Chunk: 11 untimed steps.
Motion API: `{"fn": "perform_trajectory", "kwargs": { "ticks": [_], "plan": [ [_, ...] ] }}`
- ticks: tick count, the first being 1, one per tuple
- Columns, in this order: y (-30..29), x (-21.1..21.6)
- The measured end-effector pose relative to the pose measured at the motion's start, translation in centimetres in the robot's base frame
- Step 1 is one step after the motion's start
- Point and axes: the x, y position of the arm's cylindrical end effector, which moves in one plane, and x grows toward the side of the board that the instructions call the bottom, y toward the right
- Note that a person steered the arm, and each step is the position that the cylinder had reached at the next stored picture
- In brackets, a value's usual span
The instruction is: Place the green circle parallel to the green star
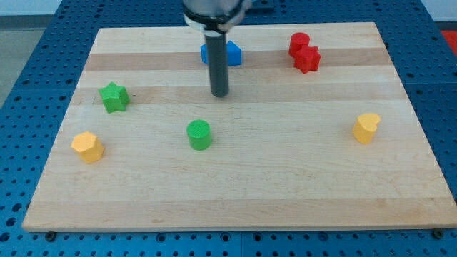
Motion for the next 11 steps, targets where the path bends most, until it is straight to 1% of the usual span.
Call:
{"fn": "perform_trajectory", "kwargs": {
  "ticks": [1, 2, 3, 4, 5, 6, 7, 8, 9, 10, 11],
  "plan": [
    [0.5, 0.1],
    [3.3, 0.8],
    [4.1, 7.5],
    [2.3, 13.1],
    [-3.6, 12.4],
    [-8.7, 7.5],
    [-9.1, 7.7],
    [-5.5, 9.2],
    [-2.7, 9.1],
    [-4.2, 7.8],
    [-8.1, 6.6]
  ]
}}
